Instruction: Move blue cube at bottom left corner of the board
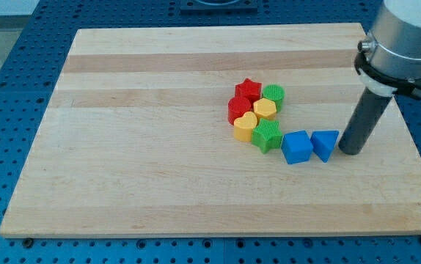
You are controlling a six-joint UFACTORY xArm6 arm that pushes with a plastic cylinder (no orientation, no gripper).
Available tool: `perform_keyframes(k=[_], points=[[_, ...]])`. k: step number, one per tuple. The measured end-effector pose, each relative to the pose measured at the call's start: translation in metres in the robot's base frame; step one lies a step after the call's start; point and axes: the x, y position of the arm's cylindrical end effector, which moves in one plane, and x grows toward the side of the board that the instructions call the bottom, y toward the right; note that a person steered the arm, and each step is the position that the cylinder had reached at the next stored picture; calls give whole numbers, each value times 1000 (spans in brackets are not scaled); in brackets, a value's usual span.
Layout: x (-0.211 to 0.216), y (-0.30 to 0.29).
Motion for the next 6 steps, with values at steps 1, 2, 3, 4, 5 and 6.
perform_keyframes(k=[1, 2, 3, 4, 5, 6], points=[[0, -11], [1, -25], [6, -39], [17, -51], [21, -66], [10, -69]])
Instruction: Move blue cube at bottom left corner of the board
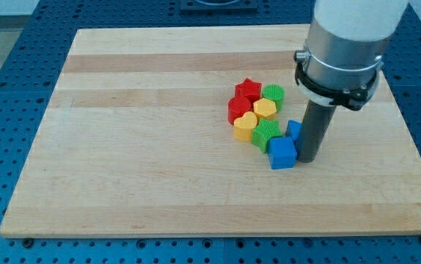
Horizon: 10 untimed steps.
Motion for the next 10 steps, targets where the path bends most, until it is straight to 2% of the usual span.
perform_keyframes(k=[1, 3, 5, 8, 10], points=[[0, -16], [28, -37], [31, -83], [-13, -145], [-8, -190]])
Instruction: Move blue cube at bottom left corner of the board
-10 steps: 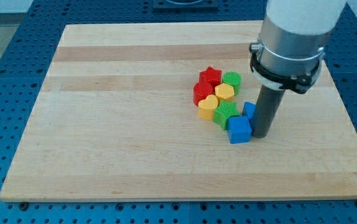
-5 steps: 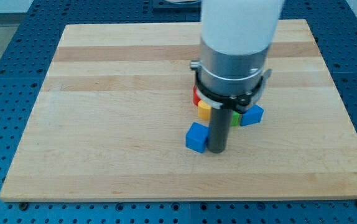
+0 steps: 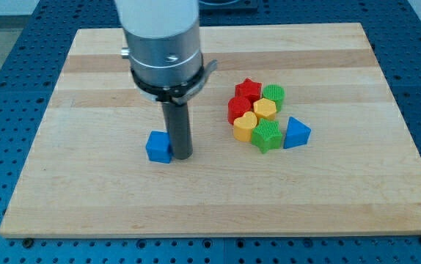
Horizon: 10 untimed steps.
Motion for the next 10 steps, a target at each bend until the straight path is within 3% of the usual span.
perform_keyframes(k=[3, 8, 10], points=[[-20, -33], [-35, -149], [-21, -153]])
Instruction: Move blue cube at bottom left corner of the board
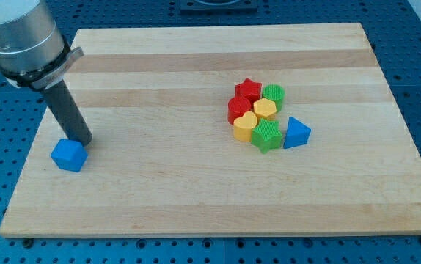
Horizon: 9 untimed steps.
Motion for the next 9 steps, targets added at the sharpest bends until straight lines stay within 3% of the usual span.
perform_keyframes(k=[5, 9], points=[[51, -12], [61, -16]])
